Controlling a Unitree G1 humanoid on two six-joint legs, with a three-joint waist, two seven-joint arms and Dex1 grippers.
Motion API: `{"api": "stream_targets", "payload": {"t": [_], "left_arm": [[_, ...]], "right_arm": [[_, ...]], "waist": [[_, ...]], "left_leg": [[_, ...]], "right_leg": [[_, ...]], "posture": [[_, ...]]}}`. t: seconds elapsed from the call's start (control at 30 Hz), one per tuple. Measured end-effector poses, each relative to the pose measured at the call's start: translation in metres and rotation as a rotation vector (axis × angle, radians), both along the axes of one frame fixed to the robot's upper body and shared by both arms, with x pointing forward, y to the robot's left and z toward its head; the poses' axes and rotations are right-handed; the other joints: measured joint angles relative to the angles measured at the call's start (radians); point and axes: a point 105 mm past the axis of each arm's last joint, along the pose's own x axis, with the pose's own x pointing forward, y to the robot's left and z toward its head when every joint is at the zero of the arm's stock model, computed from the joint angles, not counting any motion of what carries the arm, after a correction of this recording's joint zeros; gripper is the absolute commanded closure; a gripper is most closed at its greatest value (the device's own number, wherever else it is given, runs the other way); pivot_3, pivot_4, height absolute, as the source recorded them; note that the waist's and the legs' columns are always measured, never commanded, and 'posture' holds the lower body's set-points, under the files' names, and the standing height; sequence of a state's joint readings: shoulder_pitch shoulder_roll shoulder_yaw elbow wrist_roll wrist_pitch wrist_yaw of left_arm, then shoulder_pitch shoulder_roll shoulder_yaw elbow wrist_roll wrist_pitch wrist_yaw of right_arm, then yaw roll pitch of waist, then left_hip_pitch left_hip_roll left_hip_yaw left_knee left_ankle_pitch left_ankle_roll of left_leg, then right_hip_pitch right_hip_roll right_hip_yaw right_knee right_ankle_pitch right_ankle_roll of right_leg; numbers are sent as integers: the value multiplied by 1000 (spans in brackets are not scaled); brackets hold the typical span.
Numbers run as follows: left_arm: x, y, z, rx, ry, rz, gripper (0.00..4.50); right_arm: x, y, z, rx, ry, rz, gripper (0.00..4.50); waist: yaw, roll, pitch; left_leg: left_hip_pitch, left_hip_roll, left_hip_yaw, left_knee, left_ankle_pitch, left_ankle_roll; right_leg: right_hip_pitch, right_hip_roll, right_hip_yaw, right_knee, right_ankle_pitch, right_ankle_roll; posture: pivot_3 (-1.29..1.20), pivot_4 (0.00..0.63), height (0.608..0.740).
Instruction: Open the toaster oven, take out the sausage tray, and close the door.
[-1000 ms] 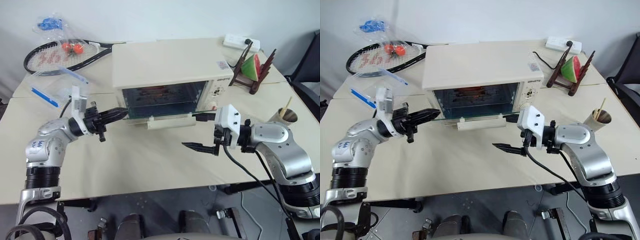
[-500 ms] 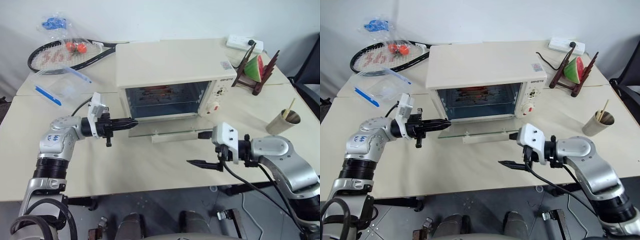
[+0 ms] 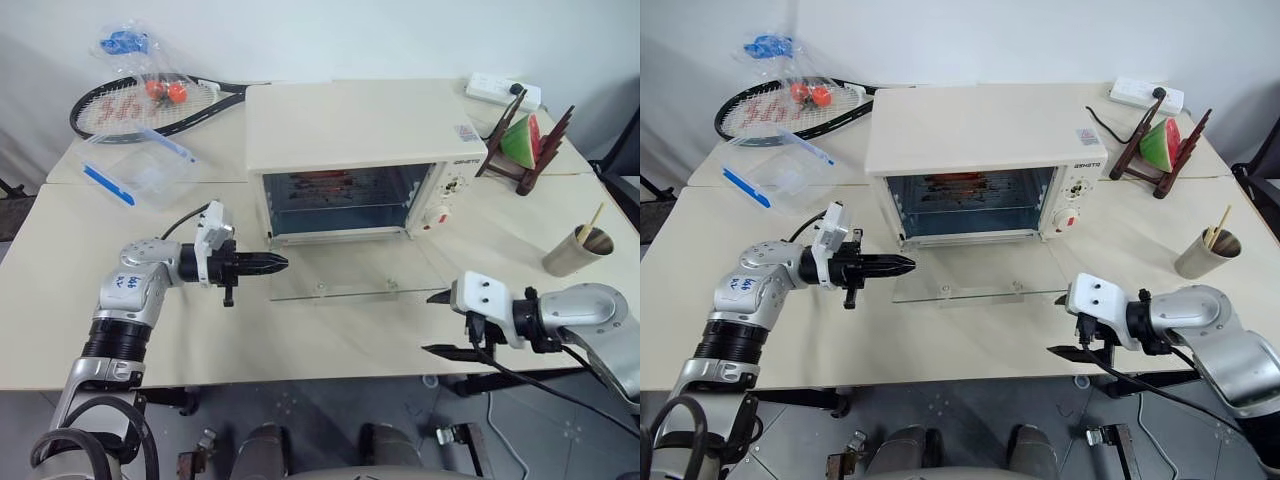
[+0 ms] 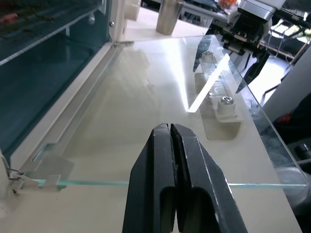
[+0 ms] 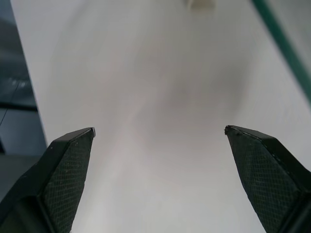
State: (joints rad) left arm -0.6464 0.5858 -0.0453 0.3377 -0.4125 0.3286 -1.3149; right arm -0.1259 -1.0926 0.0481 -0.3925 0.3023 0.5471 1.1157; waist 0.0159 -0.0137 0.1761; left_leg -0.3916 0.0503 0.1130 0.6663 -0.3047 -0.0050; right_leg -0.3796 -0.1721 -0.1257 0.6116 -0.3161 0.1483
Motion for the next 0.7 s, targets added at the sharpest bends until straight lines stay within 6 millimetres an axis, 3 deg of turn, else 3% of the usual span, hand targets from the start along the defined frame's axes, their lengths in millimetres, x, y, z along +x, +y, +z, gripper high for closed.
{"api": "stream_targets", "payload": {"t": [0.13, 0.33, 0.47, 0.57, 0.7], "left_arm": [[2, -1, -15, 81, 6, -6, 4443], [0, -9, -25, 129, -3, -53, 4443], [0, -12, -25, 159, -46, -86, 4443], [2, -13, -24, 141, -60, -81, 4443], [5, -8, -4, -74, -99, 3, 4443]], "right_arm": [[-14, -20, 20, -34, 34, -32, 0], [-13, -10, 57, 9, -77, -33, 0], [7, 26, 93, 103, -314, 16, 0], [23, 50, 92, 104, -405, 27, 0], [68, 98, 88, 51, -638, 4, 0]], "waist": [[10, 0, 0], [7, -1, 1], [4, -1, 0], [6, -1, 0], [-17, -1, 0]], "left_leg": [[0, 0, 0, 0, 0, 0], [0, 0, -1, 0, 0, 0], [0, 1, -1, 1, 0, 0], [-1, 0, -1, 1, 0, 0], [-14, 1, 0, 7, 0, 0]], "right_leg": [[0, 0, 0, 0, 0, 0], [0, 0, 0, 0, 0, 0], [0, 0, 0, 0, 0, 0], [0, 0, 0, 0, 0, 0], [-15, 0, 2, 10, 0, 0]], "posture": [[0, 150, 740], [0, 150, 740], [0, 150, 740], [0, 150, 740], [0, 150, 740]]}}
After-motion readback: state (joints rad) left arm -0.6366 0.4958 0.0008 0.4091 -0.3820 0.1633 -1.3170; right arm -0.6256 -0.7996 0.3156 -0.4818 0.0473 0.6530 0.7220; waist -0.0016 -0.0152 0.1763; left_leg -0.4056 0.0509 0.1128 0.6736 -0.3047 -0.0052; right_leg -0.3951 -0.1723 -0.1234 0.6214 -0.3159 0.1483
